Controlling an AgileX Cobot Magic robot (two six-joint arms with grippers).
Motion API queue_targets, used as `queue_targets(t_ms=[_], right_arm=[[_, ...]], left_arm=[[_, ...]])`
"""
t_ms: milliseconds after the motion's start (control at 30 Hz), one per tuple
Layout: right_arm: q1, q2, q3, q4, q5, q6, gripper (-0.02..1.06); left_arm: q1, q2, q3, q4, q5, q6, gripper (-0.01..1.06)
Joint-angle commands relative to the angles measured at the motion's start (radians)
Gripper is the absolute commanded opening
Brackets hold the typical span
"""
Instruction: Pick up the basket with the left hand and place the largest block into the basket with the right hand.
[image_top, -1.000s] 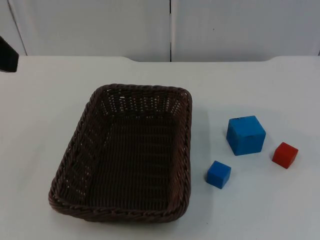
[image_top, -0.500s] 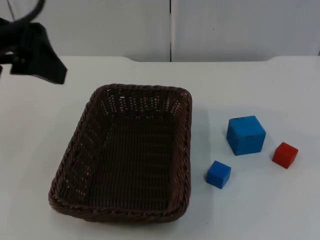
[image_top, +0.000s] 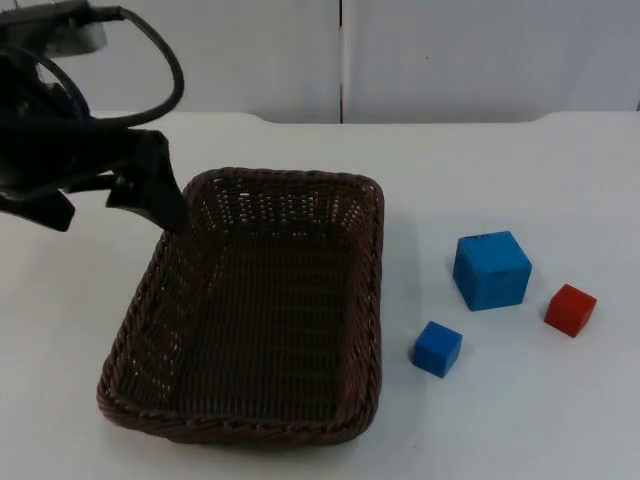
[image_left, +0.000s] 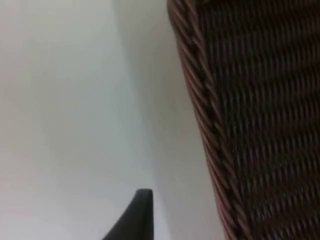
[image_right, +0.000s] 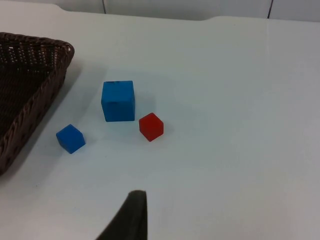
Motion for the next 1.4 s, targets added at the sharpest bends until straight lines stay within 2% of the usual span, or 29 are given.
queue_targets(t_ms=[0,400,567,867,1000,1133,1267,1300,1367], right_arm=[[-0.006,-0.004,0.001,0.005,-0.003,-0.002,1.05],[-0.006,-0.004,0.001,-0.003,-0.003,-0.002,1.05],[-0.006,-0.004,0.001,-0.005,-0.003,-0.002,1.05],[-0.006,-0.004,0.001,-0.012,-0.003,-0.002,1.05],[-0.006,-0.004,0.001,-0.013,-0.003,-0.002,1.05],[-0.006,-0.004,0.001,-0.013,-0.003,-0.004,1.05],[-0.006,-0.004,0.001,-0.023,-0.003,-0.004,1.05],[-0.006,-0.004,0.001,-0.023,-0.003,-0.004,1.05],[-0.006,-0.004,0.001,-0.032,-0.003,-0.004,1.05]], left_arm=[[-0.005,0.038,-0.028,-0.014,-0.001,-0.007,1.0],[-0.005,0.19,-0.065,-0.022,-0.007,-0.007,1.0],[-0.016,0.235,-0.065,-0.053,-0.028,-0.004,1.0],[-0.077,0.305,-0.065,-0.046,-0.118,0.003,1.0],[-0.077,0.33,-0.065,-0.046,-0.124,0.003,0.99],[-0.077,0.34,-0.065,-0.046,-0.13,0.003,0.96],[-0.077,0.345,-0.065,-0.046,-0.131,0.003,0.85],[-0.077,0.345,-0.065,-0.046,-0.131,0.003,0.85],[-0.077,0.345,-0.065,-0.046,-0.128,0.003,0.74]])
